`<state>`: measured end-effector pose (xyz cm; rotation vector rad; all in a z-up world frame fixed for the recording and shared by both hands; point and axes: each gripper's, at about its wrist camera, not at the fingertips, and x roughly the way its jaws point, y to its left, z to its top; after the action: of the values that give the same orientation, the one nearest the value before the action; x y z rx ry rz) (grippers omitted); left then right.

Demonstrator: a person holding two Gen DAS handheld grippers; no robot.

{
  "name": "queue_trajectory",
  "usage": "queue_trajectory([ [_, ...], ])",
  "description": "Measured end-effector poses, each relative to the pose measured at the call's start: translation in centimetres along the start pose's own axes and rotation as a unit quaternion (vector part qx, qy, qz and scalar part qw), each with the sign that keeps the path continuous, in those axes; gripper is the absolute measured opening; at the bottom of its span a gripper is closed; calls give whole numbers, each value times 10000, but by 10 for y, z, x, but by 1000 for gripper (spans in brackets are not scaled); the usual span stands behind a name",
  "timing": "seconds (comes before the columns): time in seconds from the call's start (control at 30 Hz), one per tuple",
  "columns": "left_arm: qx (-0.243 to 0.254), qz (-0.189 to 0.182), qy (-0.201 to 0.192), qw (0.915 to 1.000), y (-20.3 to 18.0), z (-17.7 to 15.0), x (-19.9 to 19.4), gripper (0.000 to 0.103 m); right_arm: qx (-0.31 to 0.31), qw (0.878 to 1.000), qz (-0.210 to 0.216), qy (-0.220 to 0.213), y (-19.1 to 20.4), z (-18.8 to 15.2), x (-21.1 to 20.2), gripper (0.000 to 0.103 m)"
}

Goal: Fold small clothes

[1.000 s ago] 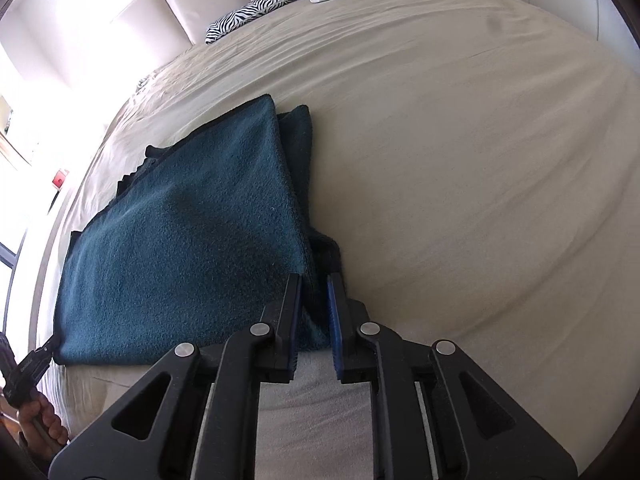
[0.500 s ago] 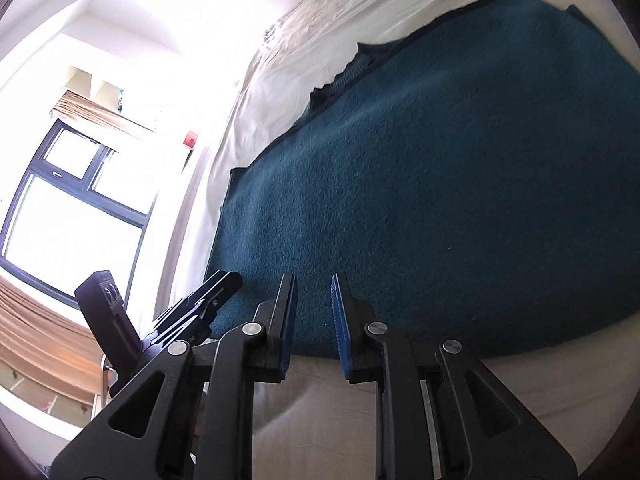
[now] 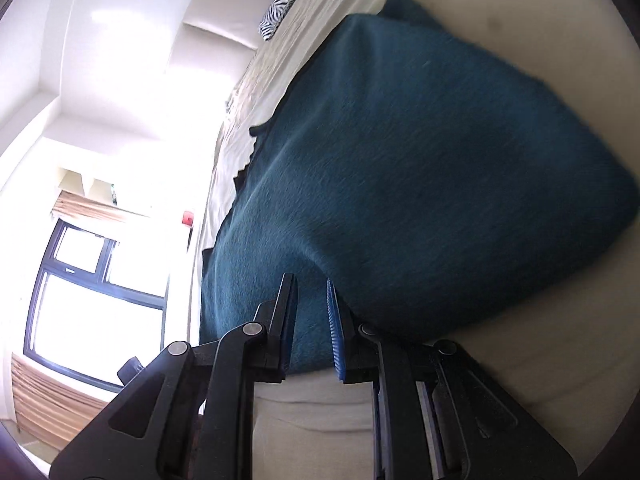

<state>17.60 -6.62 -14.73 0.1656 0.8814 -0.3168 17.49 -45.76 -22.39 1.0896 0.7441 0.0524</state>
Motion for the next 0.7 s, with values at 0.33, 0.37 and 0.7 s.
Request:
queue_trajectory([
  [0.33,-64,-67,-23,10000,1,-1,2,39,20,9919,-756,-1020,-2,21,-70,19],
  [0.37,-80,-86,-21,9999,1,-1,2,39,-101,9937,-671,-896,10,19,-62,19],
  [0.7,-449,-546,-17,9975,18,-6,-5,39,-855,9897,187,1131,101,-45,102,19],
])
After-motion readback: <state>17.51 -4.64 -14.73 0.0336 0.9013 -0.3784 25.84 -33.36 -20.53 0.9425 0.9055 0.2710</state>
